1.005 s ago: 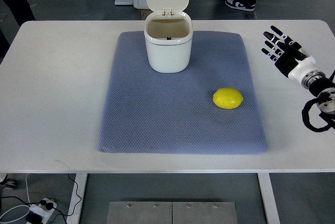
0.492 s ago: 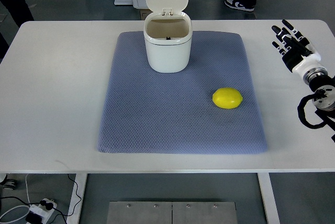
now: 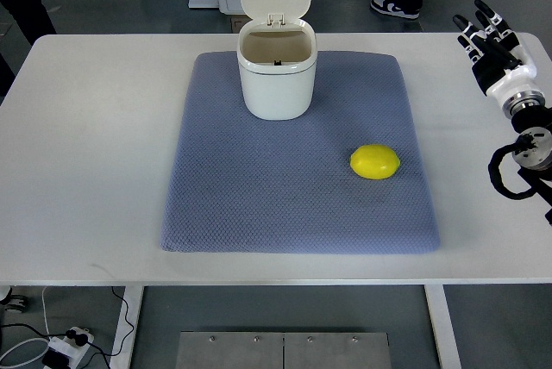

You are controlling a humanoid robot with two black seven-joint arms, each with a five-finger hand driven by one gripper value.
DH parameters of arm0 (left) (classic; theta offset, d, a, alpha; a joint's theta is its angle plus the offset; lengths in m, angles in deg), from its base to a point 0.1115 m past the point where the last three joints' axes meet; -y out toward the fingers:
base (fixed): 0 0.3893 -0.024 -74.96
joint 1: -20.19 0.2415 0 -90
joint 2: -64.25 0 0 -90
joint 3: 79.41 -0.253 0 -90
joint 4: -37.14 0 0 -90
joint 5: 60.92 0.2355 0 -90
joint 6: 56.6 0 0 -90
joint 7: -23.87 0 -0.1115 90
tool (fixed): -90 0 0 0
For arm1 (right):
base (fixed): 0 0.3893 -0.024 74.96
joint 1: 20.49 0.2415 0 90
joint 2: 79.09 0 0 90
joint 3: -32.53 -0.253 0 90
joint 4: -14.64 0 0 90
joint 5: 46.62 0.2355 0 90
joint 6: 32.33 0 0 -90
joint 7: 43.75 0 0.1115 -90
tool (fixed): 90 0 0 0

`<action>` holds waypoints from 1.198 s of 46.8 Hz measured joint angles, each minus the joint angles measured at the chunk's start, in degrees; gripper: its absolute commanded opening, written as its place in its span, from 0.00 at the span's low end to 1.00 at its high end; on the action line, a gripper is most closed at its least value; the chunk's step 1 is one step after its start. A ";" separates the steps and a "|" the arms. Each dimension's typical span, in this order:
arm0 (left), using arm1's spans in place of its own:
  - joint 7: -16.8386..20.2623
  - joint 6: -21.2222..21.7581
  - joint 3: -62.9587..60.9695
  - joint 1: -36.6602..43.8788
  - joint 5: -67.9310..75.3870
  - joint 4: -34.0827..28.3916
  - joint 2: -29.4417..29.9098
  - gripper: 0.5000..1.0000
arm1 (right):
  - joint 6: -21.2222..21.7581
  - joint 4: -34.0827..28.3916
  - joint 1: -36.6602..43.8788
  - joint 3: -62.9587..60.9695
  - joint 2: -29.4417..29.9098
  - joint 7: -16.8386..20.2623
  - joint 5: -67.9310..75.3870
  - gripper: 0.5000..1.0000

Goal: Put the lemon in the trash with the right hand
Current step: 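Raise and rotate the right hand, opening its fingers palm-down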

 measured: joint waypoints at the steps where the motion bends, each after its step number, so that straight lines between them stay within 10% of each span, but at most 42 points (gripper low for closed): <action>1: 0.00 0.00 0.00 0.00 0.00 0.00 0.00 1.00 | -0.01 0.06 0.00 -0.04 0.02 0.00 0.01 1.00; 56: 0.00 0.00 0.00 -0.02 0.01 0.00 0.00 1.00 | 2.63 -7.63 -0.51 6.33 -6.80 0.31 -8.85 1.00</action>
